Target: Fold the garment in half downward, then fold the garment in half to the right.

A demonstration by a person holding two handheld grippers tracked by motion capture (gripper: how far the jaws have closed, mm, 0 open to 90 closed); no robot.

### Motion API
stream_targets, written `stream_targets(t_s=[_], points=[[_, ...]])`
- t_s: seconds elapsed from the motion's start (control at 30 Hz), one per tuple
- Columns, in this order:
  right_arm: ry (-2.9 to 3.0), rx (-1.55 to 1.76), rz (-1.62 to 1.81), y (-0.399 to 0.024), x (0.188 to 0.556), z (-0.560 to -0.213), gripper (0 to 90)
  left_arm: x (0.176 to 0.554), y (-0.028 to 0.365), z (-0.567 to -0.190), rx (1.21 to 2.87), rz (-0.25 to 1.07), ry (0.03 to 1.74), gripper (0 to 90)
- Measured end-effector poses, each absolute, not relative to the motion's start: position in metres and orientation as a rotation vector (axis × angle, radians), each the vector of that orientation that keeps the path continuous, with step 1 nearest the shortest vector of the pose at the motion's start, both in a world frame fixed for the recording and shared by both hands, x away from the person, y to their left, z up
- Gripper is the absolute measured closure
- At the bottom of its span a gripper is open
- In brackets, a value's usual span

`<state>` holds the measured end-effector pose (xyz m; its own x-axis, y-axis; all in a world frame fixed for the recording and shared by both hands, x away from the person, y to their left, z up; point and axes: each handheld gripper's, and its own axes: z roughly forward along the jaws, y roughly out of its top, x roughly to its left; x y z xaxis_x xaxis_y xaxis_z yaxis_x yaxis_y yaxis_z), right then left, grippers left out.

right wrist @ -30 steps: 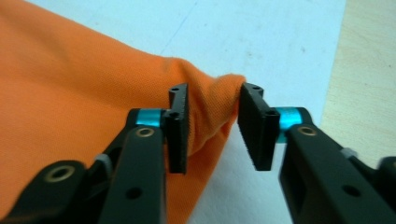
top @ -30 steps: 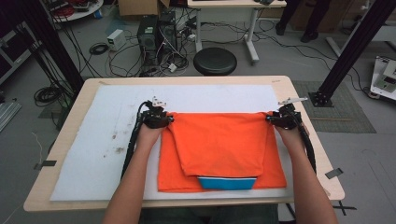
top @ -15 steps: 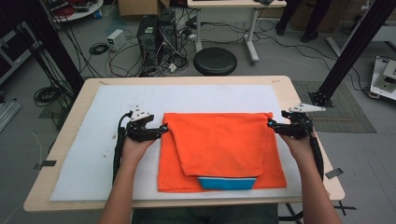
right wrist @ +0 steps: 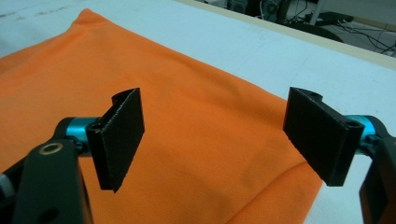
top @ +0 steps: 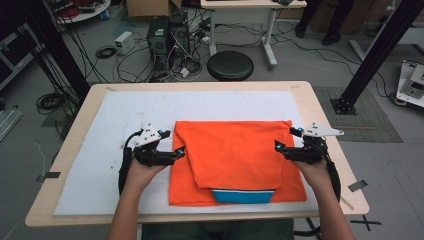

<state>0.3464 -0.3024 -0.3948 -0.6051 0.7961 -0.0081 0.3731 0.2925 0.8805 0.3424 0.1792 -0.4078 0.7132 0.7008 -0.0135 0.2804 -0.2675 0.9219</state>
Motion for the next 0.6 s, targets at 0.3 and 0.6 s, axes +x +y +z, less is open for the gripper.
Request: stream_targets(t_s=[0.3, 0.6], points=[[2.090, 1.107, 1.245, -0.315, 0.353, -0.399, 21.2, 0.348, 0.187, -0.410, 1.839, 0.461, 0.866, 19.8], [2.062, 1.127, 1.240, -0.321, 0.354, -0.397, 21.2, 0.347, 0.184, -0.412, 1.877, 0.426, 0.889, 19.8]])
